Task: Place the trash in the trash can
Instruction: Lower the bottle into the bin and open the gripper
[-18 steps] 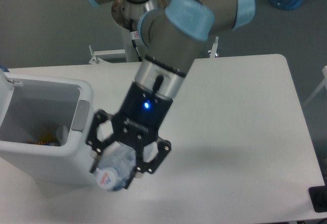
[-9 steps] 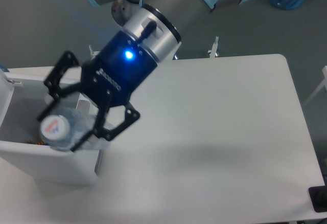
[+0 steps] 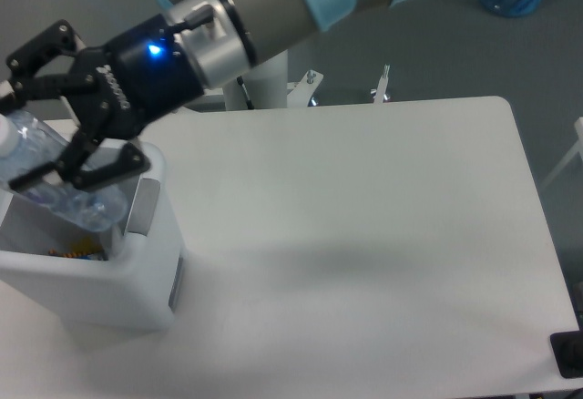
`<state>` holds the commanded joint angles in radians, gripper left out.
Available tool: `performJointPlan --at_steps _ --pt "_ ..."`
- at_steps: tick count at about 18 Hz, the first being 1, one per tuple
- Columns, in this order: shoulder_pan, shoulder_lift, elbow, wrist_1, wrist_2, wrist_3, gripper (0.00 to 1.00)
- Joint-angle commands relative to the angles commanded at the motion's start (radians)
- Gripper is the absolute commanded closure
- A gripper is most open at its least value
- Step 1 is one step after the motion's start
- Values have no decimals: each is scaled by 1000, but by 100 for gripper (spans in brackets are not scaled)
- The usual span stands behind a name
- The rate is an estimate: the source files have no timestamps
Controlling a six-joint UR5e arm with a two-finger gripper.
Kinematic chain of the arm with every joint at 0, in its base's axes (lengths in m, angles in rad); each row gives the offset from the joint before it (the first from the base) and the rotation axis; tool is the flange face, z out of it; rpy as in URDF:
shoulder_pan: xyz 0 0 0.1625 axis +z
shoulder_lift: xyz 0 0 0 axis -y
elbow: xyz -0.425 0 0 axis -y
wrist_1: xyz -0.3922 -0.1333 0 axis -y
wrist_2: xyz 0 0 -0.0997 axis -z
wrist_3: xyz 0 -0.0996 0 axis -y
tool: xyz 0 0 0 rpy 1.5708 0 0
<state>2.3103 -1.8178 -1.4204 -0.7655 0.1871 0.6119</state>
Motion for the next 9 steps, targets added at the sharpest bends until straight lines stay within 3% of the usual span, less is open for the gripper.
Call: performJointPlan --at_steps 4,9 --pt "-2 -15 -17 0 2 31 39" --pt "-3 23 -156 0 3 211 35"
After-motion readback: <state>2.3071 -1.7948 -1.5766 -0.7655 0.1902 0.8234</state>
